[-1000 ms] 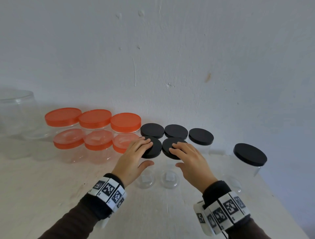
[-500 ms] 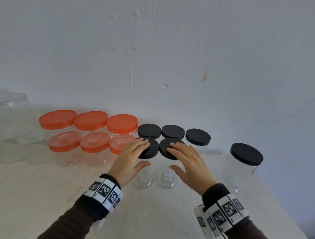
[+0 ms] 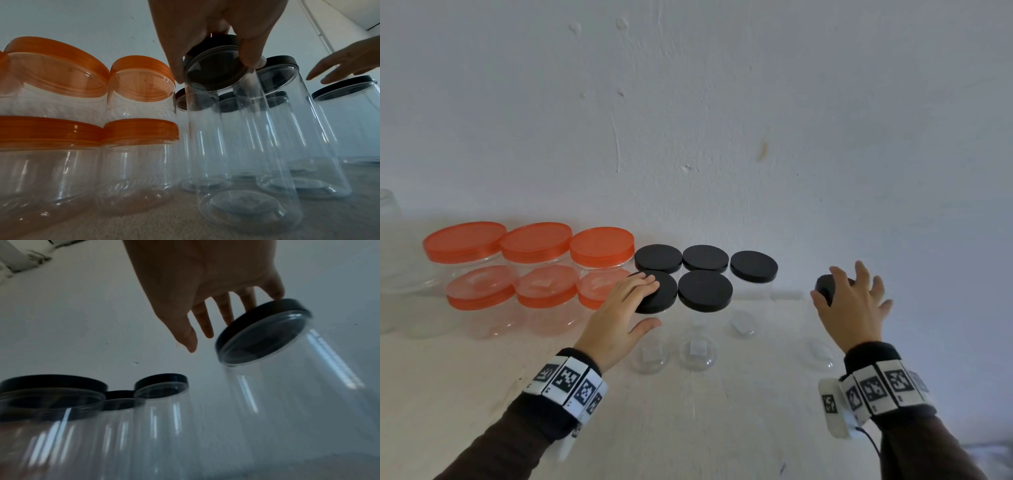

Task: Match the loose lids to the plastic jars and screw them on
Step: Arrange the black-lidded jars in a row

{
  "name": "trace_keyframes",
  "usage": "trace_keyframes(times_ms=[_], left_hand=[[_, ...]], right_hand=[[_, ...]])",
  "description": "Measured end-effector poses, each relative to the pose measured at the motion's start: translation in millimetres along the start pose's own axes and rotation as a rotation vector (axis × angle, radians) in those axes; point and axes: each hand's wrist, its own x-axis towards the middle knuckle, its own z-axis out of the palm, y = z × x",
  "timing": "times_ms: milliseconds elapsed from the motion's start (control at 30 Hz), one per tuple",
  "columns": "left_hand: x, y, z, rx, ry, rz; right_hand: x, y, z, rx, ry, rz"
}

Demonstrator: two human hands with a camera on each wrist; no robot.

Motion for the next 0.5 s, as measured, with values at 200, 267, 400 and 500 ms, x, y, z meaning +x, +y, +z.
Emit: trace_keyframes(times_ms=[200, 267, 400, 500], left_hand=[[0, 0, 1, -0.017, 0.013, 0.003], [-2, 0, 2, -0.001, 0.024, 0.002], [-7, 4, 8, 0.050, 0.066, -0.112], [-14, 7, 13, -0.035, 0.081, -0.169]], right_hand=[[-7, 0, -2, 0.179, -0.050, -0.023], [-11, -4, -3, 0.222, -0.063, -0.076], [-23, -13, 1, 0.361, -0.142, -0.170], [-33, -20, 2, 0.456, -0.201, -0.240]])
